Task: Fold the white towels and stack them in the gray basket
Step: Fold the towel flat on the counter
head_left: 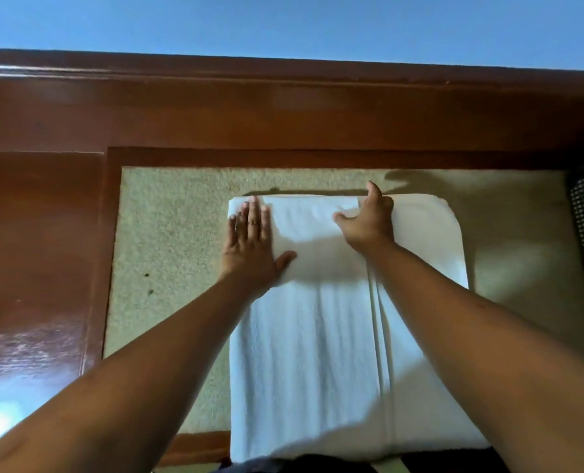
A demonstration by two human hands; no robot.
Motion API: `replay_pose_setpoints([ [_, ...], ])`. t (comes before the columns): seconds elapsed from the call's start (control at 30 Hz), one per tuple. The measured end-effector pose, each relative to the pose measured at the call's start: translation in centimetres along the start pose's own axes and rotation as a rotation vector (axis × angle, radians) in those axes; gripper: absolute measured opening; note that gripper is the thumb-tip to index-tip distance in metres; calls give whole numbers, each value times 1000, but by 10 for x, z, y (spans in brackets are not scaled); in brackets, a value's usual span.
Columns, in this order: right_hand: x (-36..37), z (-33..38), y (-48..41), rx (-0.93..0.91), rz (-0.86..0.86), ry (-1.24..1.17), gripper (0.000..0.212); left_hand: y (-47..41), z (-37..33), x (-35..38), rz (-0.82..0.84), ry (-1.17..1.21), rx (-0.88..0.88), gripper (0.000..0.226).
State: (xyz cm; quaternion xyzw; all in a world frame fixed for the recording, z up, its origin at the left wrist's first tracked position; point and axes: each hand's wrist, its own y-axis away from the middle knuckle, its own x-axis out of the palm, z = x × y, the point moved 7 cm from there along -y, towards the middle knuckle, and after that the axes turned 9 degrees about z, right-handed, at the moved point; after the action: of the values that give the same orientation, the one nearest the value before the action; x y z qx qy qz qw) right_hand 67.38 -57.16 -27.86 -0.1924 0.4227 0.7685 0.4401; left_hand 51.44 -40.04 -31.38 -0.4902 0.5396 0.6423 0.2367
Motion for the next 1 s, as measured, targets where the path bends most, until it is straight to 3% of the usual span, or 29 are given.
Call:
replay_pose_setpoints([
  [0.07,-1,-8,-9,101,54,-243,81,10,-10,4,-18,18,42,90],
  [0.13,-10,-7,-16,76,11,-422,71,17,-16,5,-52,39,76,84],
  [0.23,-26,-2,-8,-75,-127,-246,58,22,-22,12,-22,23,123,81],
  [0.37,-21,-38,18,-162,-137,132,57,42,-29,27,-19,45,193,81],
  [0.57,-29,-164,111,71,-153,275,56,115,-53,65,-4,59,275,83],
  [0.73,-56,-274,215,439,-297,119,68,182,-76,97,48,48,247,83],
  [0.83,-63,-295,238,496,-203,137,65,211,-92,117,127,68,213,83],
  [0.93,-67,-306,239,500,39,223,60,238,-118,124,154,79,208,83],
  [1.0,-76,-303,234,456,106,132,54,251,-133,125,192,94,208,82],
])
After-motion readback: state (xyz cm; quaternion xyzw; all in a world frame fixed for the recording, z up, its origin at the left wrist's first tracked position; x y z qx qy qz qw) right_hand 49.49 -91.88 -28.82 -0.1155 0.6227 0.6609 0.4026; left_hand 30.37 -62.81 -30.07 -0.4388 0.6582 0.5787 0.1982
